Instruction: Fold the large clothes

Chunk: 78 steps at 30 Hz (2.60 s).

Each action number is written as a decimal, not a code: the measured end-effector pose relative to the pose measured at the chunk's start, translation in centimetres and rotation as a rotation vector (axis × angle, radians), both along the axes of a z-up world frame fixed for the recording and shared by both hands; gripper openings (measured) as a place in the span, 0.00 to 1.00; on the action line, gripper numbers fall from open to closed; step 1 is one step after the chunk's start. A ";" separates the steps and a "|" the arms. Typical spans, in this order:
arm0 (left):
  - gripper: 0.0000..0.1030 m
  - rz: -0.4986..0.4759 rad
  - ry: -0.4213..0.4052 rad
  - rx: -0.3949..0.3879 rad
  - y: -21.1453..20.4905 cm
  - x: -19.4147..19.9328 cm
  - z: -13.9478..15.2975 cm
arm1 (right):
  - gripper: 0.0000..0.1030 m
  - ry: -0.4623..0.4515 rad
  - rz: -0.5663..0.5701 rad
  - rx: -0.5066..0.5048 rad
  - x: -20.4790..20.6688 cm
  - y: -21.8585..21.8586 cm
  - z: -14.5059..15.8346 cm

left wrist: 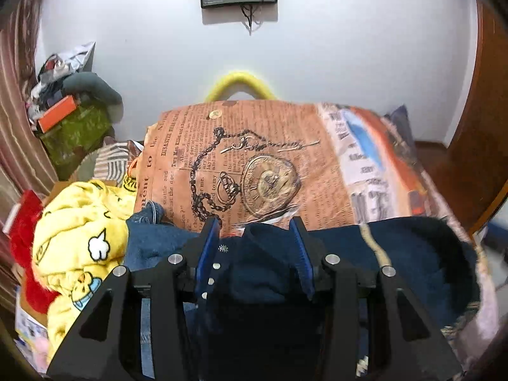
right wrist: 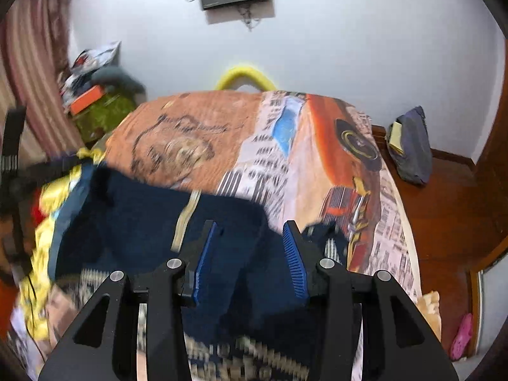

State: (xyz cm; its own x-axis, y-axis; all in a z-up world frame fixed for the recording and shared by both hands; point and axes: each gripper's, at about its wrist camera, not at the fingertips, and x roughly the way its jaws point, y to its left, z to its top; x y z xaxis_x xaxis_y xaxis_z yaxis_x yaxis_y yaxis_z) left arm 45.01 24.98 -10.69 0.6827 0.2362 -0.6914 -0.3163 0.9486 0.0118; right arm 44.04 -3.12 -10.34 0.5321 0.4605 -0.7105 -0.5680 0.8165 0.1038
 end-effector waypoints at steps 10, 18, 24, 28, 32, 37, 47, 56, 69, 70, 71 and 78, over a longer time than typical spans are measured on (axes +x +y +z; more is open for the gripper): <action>0.50 -0.187 0.174 -0.002 -4.2 -5.0 -5.1 | 0.38 0.103 0.015 -0.115 -4.0 -3.3 -6.1; 0.59 -0.213 0.231 0.015 -7.4 -1.2 -9.0 | 0.43 0.192 -0.033 -0.073 -0.2 -1.4 -8.0; 0.61 -0.176 0.211 0.059 -7.1 3.3 -8.2 | 0.45 0.151 -0.049 -0.021 3.9 1.1 -6.8; 0.61 -0.051 0.155 0.065 -4.2 4.6 -6.4 | 0.45 0.087 -0.232 -0.020 7.2 0.8 -6.1; 0.61 -0.008 0.131 0.036 -2.0 3.2 -5.5 | 0.45 0.093 -0.226 0.028 6.4 0.7 -5.4; 0.61 -0.073 0.164 0.003 -2.5 0.4 -6.2 | 0.45 0.069 -0.054 -0.012 2.2 3.5 -5.2; 0.67 -0.250 0.154 -0.037 -8.8 -5.7 -7.6 | 0.51 0.045 0.131 -0.014 -5.4 6.8 -5.7; 0.87 -0.131 0.140 0.020 -7.5 -6.8 -9.9 | 0.80 0.038 -0.011 -0.131 -3.7 3.4 -9.2; 0.92 -0.004 0.109 0.027 -3.8 -11.5 -9.4 | 0.81 0.100 -0.182 -0.129 -2.4 -4.7 -9.8; 0.92 0.027 0.129 0.034 -3.0 -11.9 -9.8 | 0.81 0.104 -0.194 -0.128 -2.3 -5.2 -9.8; 0.92 0.054 0.145 0.030 -2.2 -12.0 -10.2 | 0.81 0.108 -0.213 -0.134 -2.2 -5.6 -9.9; 0.92 0.176 0.142 -0.123 2.2 -15.1 -10.4 | 0.81 0.092 -0.270 -0.211 -2.6 -7.4 -10.2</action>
State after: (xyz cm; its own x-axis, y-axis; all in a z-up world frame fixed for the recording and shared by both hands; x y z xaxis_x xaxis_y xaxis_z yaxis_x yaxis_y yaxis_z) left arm 29.92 27.23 -21.07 0.5324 0.2509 -0.8085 -0.4803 0.8759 -0.0445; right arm 41.41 -10.55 -20.57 0.5438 0.1495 -0.8258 -0.3244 0.9450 -0.0426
